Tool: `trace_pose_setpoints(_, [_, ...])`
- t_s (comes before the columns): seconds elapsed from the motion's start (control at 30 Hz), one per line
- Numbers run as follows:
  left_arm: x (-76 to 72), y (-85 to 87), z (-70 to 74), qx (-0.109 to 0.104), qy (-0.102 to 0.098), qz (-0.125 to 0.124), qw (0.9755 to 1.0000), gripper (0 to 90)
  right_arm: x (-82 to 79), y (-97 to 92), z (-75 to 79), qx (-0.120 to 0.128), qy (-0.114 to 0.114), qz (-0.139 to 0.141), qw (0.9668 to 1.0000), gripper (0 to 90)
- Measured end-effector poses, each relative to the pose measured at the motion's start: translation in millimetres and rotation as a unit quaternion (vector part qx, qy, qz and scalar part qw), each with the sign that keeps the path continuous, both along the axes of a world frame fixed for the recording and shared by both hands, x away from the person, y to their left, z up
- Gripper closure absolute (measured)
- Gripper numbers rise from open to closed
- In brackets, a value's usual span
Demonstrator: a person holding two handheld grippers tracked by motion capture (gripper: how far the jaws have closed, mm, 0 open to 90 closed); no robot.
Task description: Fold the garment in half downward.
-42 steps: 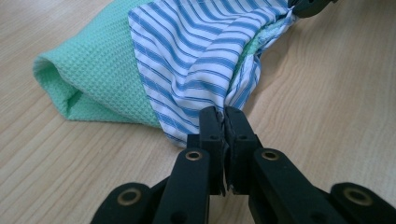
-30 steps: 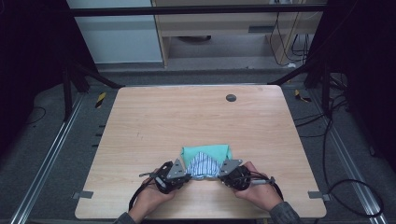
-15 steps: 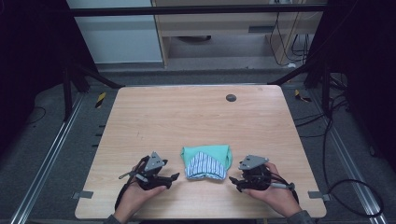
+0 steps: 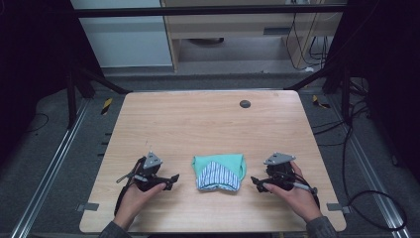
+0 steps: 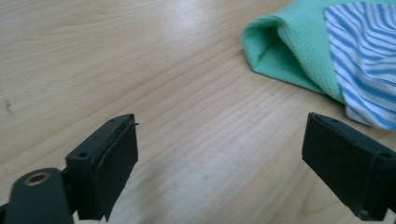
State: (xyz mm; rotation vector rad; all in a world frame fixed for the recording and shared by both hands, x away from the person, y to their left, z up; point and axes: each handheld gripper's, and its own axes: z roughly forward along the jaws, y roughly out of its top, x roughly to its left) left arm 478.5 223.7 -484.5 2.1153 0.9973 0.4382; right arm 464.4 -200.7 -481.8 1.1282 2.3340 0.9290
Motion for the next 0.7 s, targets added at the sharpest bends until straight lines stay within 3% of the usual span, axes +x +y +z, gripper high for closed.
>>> trace_pose_setpoints(0.2, [26.3,10.4,-3.9,0.004,0.006,0.026,0.9996,7.6,22.8,-9.1,-1.4,0.009,-0.002,-0.034,0.9994,8.3])
trace_pose_setpoints(0.27, [36.2,15.2,-6.6,0.004,0.009,0.049,0.9988,7.6,32.6,-13.5,-1.8,0.010,-0.003,-0.055,0.9984,8.6])
trace_pose_setpoints(0.33, [37.4,17.9,-8.2,0.003,0.014,0.057,0.9982,7.6,36.5,-15.1,-2.4,0.015,-0.008,-0.069,0.9975,8.8])
trace_pose_setpoints(0.43, [36.2,21.2,-10.8,0.023,0.008,0.063,0.9977,6.8,41.5,-17.5,-3.8,0.025,-0.014,-0.093,0.9952,8.8])
trace_pose_setpoints(0.53, [37.8,25.6,-14.1,0.024,0.009,0.073,0.9970,6.7,46.2,-20.1,-5.7,0.025,-0.021,-0.111,0.9932,9.3])
trace_pose_setpoints(0.7, [41.6,30.1,-19.1,0.033,0.011,0.086,0.9957,6.6,49.9,-25.0,-9.4,0.032,-0.014,-0.136,0.9901,9.2])
